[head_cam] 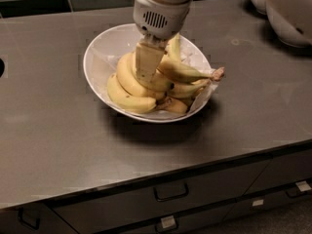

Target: Pick banana from white bowl

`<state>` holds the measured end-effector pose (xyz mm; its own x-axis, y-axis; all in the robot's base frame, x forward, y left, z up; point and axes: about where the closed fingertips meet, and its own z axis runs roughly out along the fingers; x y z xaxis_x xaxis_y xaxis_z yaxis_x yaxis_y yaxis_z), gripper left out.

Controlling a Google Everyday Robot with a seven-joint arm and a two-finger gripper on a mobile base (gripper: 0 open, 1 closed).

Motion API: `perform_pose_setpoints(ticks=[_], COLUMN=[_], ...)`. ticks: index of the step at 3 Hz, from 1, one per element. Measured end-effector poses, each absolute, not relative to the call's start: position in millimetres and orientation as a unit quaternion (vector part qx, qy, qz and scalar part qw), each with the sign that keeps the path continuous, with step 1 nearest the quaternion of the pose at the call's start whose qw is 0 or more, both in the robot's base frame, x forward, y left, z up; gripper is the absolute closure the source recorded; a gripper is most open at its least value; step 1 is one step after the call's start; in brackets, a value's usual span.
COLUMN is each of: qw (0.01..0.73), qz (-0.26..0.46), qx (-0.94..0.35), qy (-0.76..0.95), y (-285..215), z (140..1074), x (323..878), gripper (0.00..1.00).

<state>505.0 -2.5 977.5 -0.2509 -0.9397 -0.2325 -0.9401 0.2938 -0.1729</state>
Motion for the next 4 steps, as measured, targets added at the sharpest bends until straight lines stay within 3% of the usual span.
perform_pose_setpoints(ticks=[4], qw=[0.137], qz=[0.011], qx=[-0.591], qy=[0.795], y=[6.3], z=[974.0], x=[492.5], gripper=[0.46])
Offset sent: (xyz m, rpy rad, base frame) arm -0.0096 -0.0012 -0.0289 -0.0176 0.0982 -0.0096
